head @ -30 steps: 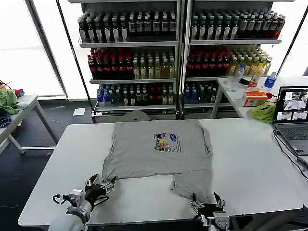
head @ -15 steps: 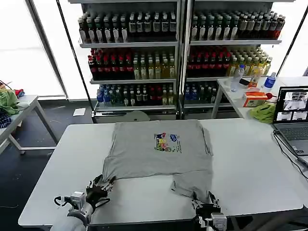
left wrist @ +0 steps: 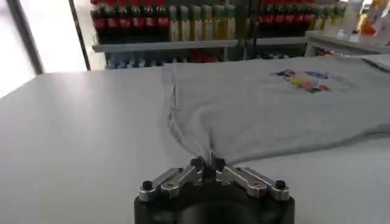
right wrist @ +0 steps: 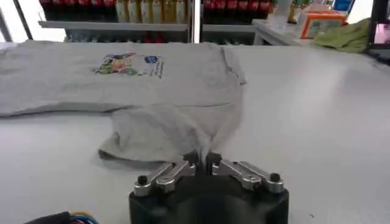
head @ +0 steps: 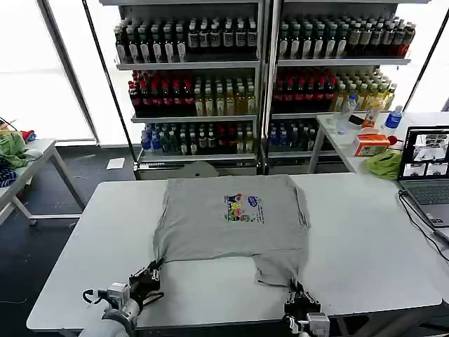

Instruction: Fold and organize the clothes.

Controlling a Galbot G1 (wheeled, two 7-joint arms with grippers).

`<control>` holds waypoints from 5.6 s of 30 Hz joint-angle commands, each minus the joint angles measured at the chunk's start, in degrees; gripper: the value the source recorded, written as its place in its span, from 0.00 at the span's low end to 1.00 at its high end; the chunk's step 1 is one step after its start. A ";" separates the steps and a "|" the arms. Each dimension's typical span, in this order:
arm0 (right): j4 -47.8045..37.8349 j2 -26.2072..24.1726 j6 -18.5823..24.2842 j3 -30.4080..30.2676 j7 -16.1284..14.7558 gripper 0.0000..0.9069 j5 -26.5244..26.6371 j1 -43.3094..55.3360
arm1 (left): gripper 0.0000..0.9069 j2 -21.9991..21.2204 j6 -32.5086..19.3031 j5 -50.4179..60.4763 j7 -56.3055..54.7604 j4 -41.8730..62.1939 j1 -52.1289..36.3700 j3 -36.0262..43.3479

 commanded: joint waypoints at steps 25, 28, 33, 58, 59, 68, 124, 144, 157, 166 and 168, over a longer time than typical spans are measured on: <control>0.04 1.43 6.54 5.50 -7.96 0.00 -3.57 15.25 | 0.00 -1.37 -5.07 -3.82 -0.82 -3.37 -6.90 -0.70; -2.11 1.49 6.09 5.47 -8.00 0.00 -3.36 19.57 | 0.00 -0.56 -5.13 -5.73 -1.29 -1.64 -10.15 -0.20; -5.06 0.59 5.33 4.37 -8.16 0.00 -3.07 25.58 | 0.00 0.25 -5.54 -8.82 -2.38 2.38 -15.50 1.25; -32.30 3.98 2.16 1.08 -11.40 0.00 1.30 46.65 | 0.00 -1.60 -6.23 -7.38 -4.36 22.69 -32.20 11.70; -33.08 4.19 1.92 0.98 -11.38 0.00 1.65 47.03 | 0.00 -1.59 -6.23 -7.38 -4.51 24.00 -32.67 11.75; -37.82 6.20 0.94 0.76 -10.82 0.00 1.81 48.82 | 0.00 -1.35 -6.16 -7.48 -8.28 27.15 -34.27 11.58; -18.98 -1.29 -8.58 3.54 -2.53 1.00 7.78 32.34 | 1.00 0.01 1.86 -4.71 -11.35 15.47 -25.31 9.53; -24.15 0.46 -8.50 3.99 -2.41 1.00 7.68 34.28 | 1.00 0.00 1.62 -4.11 -10.74 18.70 -26.25 9.24; -27.18 1.24 -8.53 3.19 -3.16 1.00 7.14 36.58 | 1.00 -0.27 1.57 -5.15 -10.86 21.84 -27.86 9.23; -29.02 2.35 -7.68 3.01 -4.23 0.37 7.15 36.09 | 0.69 0.15 1.71 -5.01 -10.83 21.59 -27.24 9.61; -29.15 2.57 -7.50 3.04 -4.42 0.01 7.22 35.82 | 0.57 0.19 1.80 -4.94 -10.82 21.29 -26.98 9.71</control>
